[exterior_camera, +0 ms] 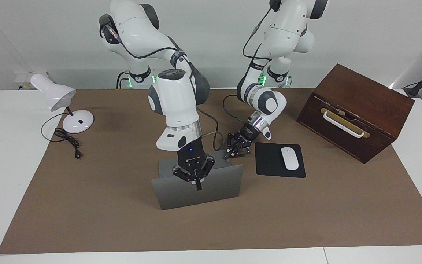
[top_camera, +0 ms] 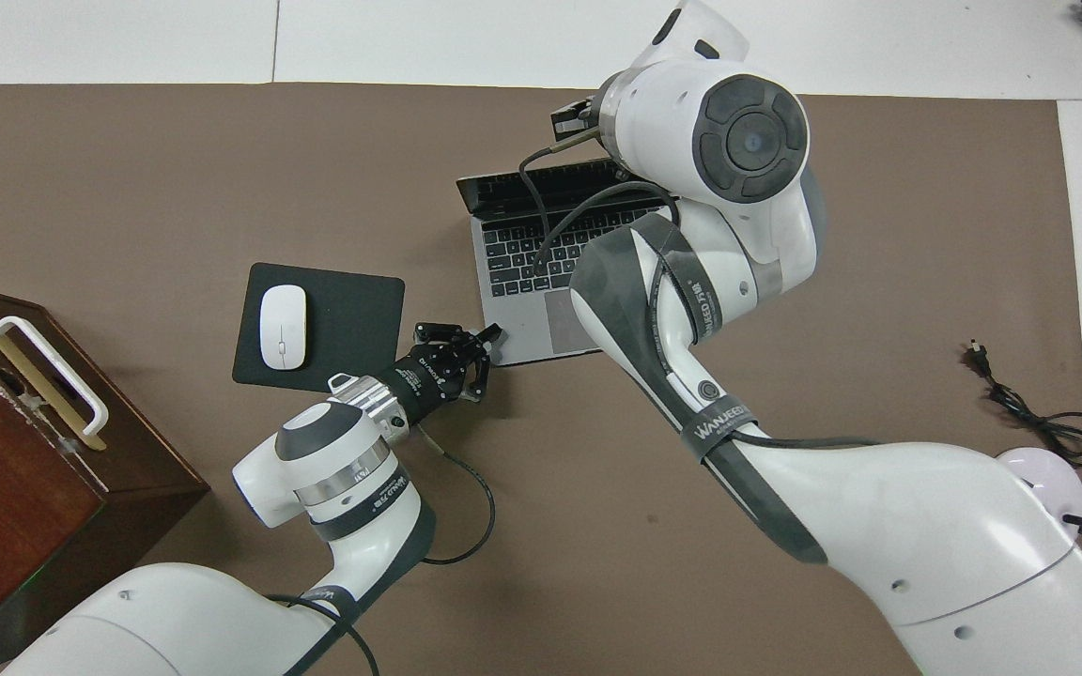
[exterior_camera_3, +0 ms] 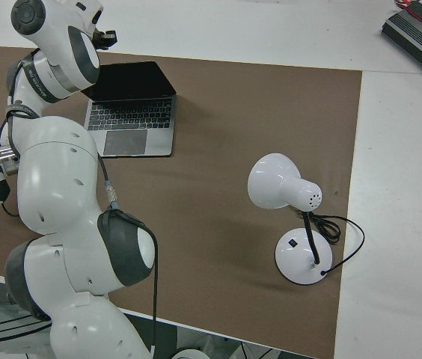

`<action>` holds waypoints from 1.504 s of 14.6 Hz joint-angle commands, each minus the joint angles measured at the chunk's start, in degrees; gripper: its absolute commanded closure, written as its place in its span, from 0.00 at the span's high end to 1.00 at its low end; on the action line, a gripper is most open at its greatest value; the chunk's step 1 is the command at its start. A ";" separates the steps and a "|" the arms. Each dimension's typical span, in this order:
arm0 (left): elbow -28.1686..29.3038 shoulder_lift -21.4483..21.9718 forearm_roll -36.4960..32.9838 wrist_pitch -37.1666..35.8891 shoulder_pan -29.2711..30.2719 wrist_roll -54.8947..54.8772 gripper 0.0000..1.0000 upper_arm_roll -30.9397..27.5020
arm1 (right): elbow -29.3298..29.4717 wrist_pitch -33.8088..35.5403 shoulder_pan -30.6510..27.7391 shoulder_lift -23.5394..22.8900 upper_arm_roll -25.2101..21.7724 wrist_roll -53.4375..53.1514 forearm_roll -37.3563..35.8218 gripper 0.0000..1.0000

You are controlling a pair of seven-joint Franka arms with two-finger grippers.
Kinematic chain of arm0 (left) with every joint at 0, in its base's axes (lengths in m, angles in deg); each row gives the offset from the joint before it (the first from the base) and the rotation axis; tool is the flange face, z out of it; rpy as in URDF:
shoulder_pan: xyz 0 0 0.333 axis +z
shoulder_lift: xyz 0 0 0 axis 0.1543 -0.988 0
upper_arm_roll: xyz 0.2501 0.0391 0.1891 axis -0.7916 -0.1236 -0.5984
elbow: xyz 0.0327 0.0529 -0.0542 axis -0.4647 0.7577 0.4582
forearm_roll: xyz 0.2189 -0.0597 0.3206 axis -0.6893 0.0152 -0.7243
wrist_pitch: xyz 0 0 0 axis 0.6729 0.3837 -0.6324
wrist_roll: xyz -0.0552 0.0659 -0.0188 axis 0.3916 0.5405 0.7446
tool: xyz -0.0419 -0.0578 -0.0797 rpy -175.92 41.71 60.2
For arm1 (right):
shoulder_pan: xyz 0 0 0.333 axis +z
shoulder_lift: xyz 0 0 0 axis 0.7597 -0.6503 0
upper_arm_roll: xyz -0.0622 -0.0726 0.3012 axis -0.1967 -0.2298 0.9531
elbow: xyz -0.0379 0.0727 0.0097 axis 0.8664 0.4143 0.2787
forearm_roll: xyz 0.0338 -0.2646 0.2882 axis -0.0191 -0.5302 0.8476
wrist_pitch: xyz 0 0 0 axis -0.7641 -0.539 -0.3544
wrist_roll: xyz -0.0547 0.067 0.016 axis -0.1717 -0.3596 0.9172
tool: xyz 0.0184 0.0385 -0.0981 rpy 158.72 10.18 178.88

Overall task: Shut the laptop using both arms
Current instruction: 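Push the laptop screen down toward the keyboard with the right gripper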

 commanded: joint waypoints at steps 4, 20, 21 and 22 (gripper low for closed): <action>-1.64 -1.87 1.65 1.39 -1.28 -1.37 0.00 -0.21 | -2.06 0.45 0.21 -0.31 0.35 -2.25 0.78 0.00; -1.37 -2.74 1.65 1.04 -2.07 -2.51 0.00 -0.21 | -6.28 4.76 0.21 1.71 0.52 -2.25 6.24 0.00; -1.29 -2.74 1.65 1.04 -1.98 -2.51 0.00 -0.21 | -6.54 4.85 0.21 1.71 0.52 -2.25 6.24 0.00; -1.29 -2.74 1.65 1.04 -1.98 -2.51 0.00 -0.21 | -6.98 4.85 0.21 1.89 0.52 -2.25 6.32 0.00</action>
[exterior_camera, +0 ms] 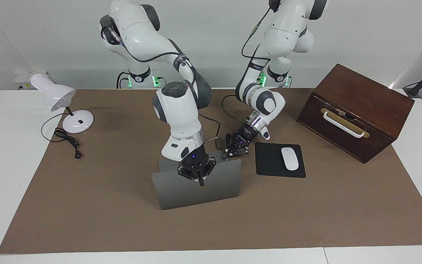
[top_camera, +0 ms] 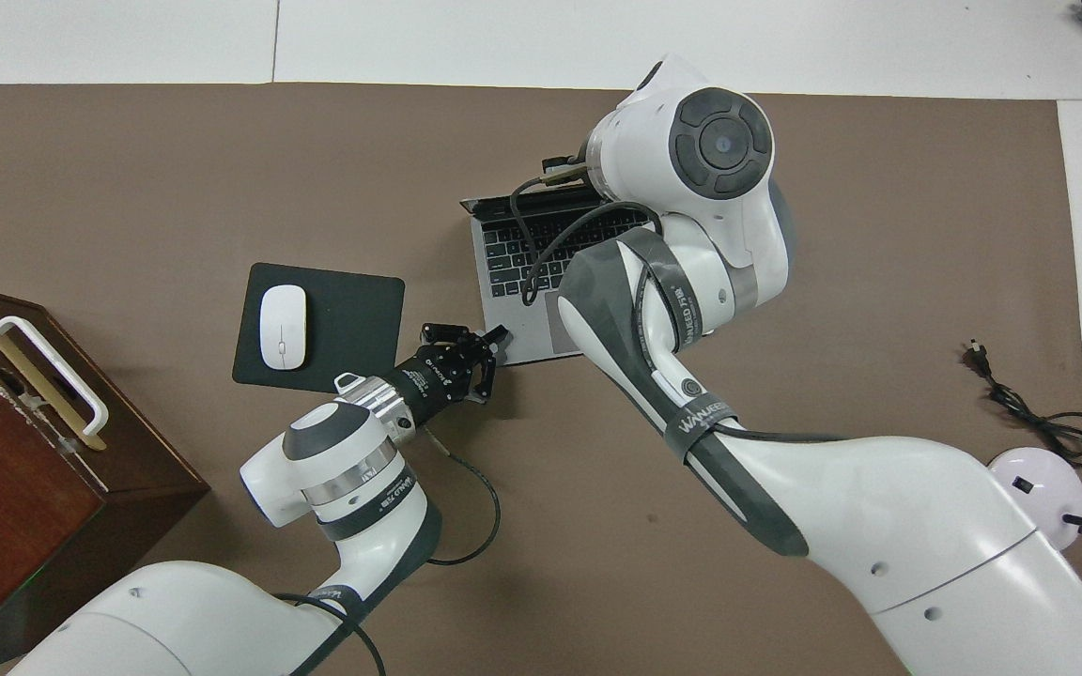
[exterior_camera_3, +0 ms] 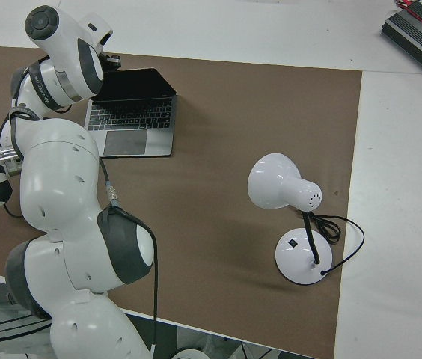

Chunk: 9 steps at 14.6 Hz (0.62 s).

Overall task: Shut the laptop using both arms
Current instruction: 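Push the laptop screen down toward the keyboard with the right gripper, then press the laptop lid fully shut with the right gripper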

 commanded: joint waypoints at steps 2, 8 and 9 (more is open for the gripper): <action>-0.92 -2.43 1.33 0.94 -1.38 -1.22 0.00 -0.19 | -3.52 0.54 -0.26 2.26 0.36 -1.27 2.18 0.00; -0.75 -2.52 1.33 0.85 -1.21 -1.31 0.00 -0.19 | -3.96 3.17 -0.17 2.61 0.36 -1.88 2.72 0.00; -0.75 -2.43 1.33 0.85 -1.21 -1.40 0.00 -0.19 | -4.13 3.26 -0.17 2.61 0.36 -2.32 2.80 0.00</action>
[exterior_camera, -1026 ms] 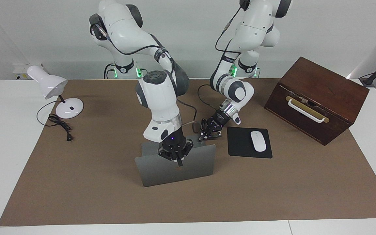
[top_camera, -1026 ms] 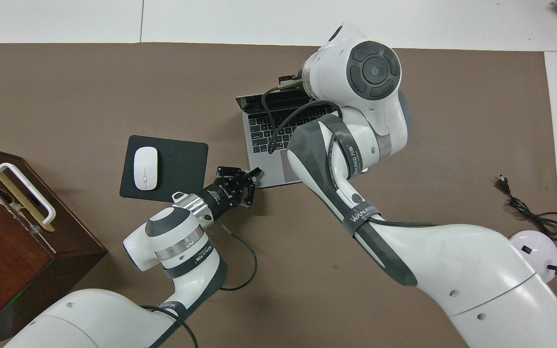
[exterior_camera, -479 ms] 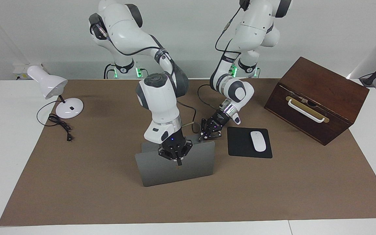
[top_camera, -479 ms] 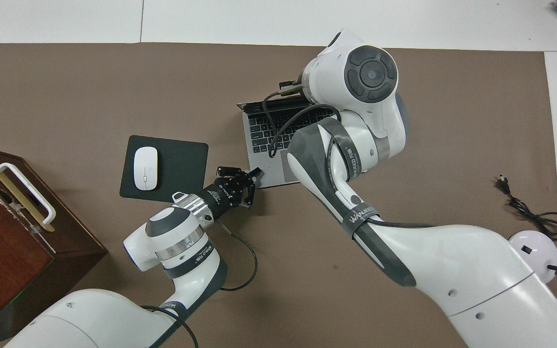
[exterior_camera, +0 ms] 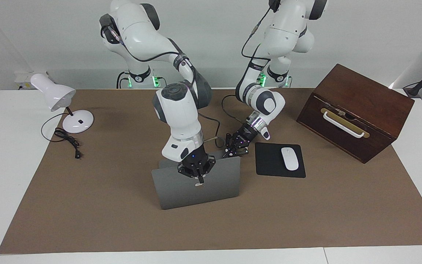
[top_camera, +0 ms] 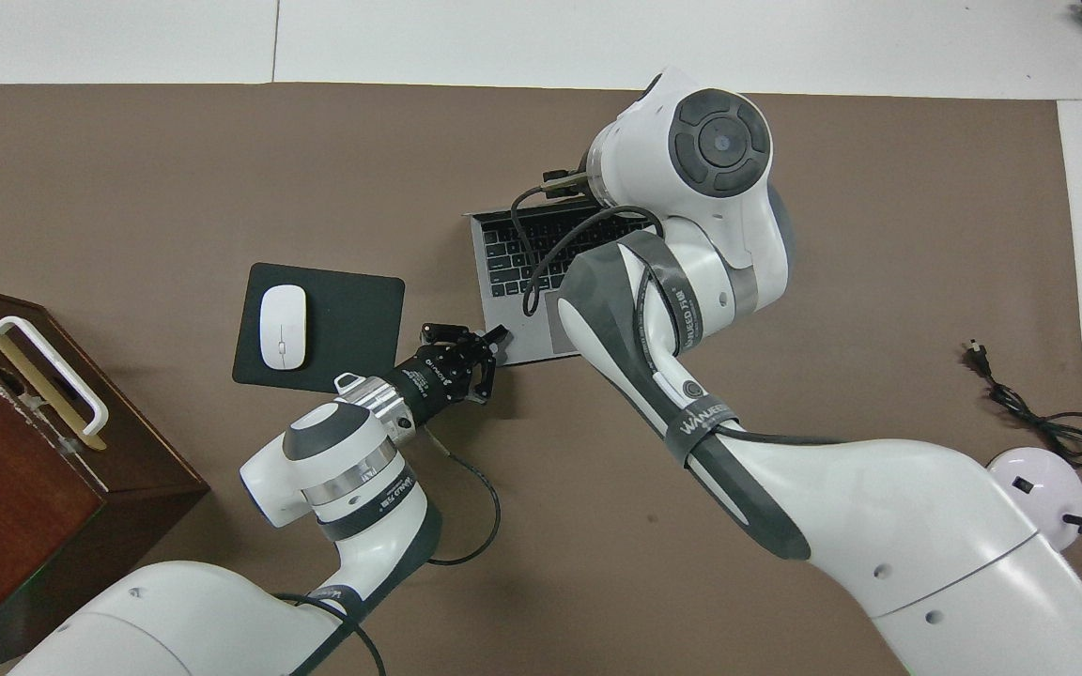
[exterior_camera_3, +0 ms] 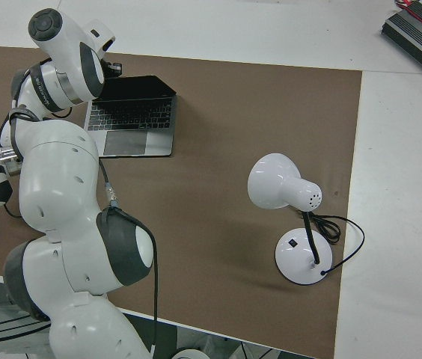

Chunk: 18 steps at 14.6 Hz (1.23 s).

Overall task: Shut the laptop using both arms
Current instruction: 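Press the laptop lid fully shut with the right gripper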

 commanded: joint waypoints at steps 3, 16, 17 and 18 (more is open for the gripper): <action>-0.75 -2.42 1.27 0.86 -1.21 -1.47 0.00 -0.19 | -3.58 1.48 -0.20 1.99 0.43 -2.67 1.27 0.00; -0.57 -2.42 1.18 0.86 -1.03 -1.82 0.00 -0.19 | -5.35 3.23 -0.20 2.08 1.05 -4.25 3.11 0.00; -0.57 -2.51 1.18 0.86 -0.94 -1.91 0.00 -0.19 | -5.43 3.32 -0.20 1.99 1.05 -4.25 3.11 0.00; -0.57 -2.51 1.18 0.86 -0.94 -1.91 0.00 -0.19 | -5.70 3.32 -0.20 1.99 1.05 -4.34 3.20 0.00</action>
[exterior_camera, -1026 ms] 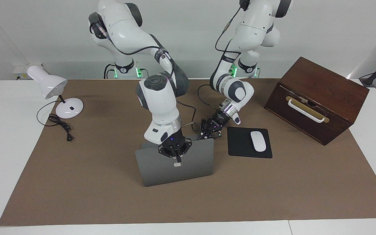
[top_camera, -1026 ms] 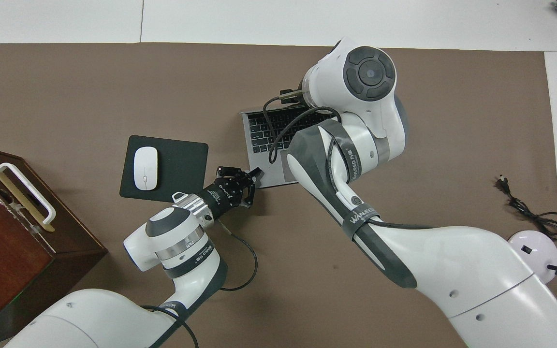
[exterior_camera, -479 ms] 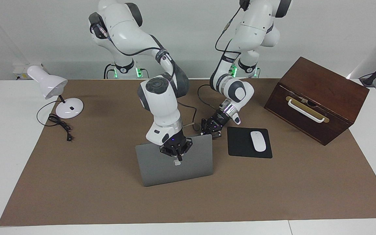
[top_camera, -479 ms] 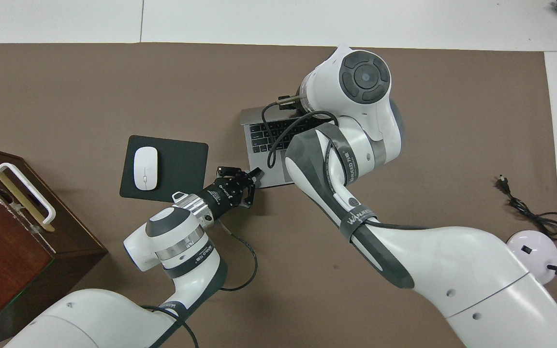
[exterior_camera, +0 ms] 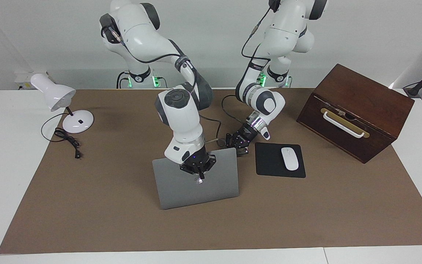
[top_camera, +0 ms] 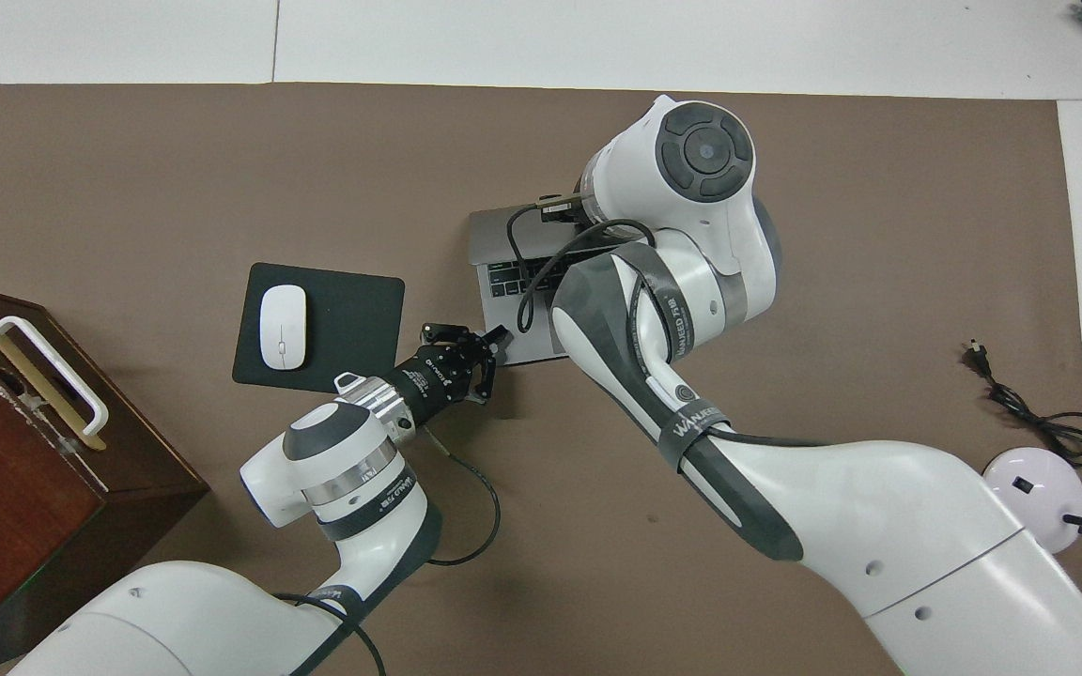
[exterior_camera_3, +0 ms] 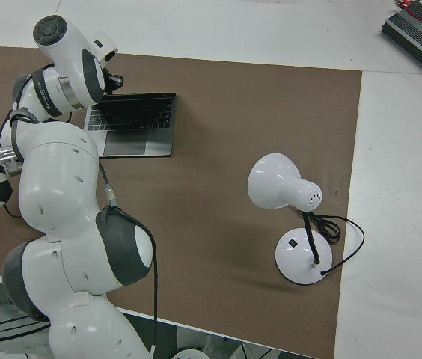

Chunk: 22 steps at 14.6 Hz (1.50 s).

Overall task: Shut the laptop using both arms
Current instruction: 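Press the laptop lid fully shut with the right gripper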

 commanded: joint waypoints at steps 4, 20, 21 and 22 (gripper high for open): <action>-0.57 -2.51 1.09 0.86 -0.68 -1.36 0.00 -0.19 | -4.14 0.81 -0.23 1.91 0.40 -1.81 1.49 0.00; -0.57 -2.51 1.00 0.86 -0.68 -1.36 0.00 -0.19 | -7.22 0.72 -0.23 1.48 0.49 -2.43 1.58 0.00; -0.57 -2.51 1.00 0.86 -0.68 -1.36 0.00 -0.19 | -7.48 0.72 -0.23 1.47 0.49 -2.35 1.67 0.00; -0.57 -2.51 1.08 0.86 -0.68 -1.36 0.00 -0.19 | -7.83 0.72 -0.23 1.47 0.49 -2.34 1.67 0.00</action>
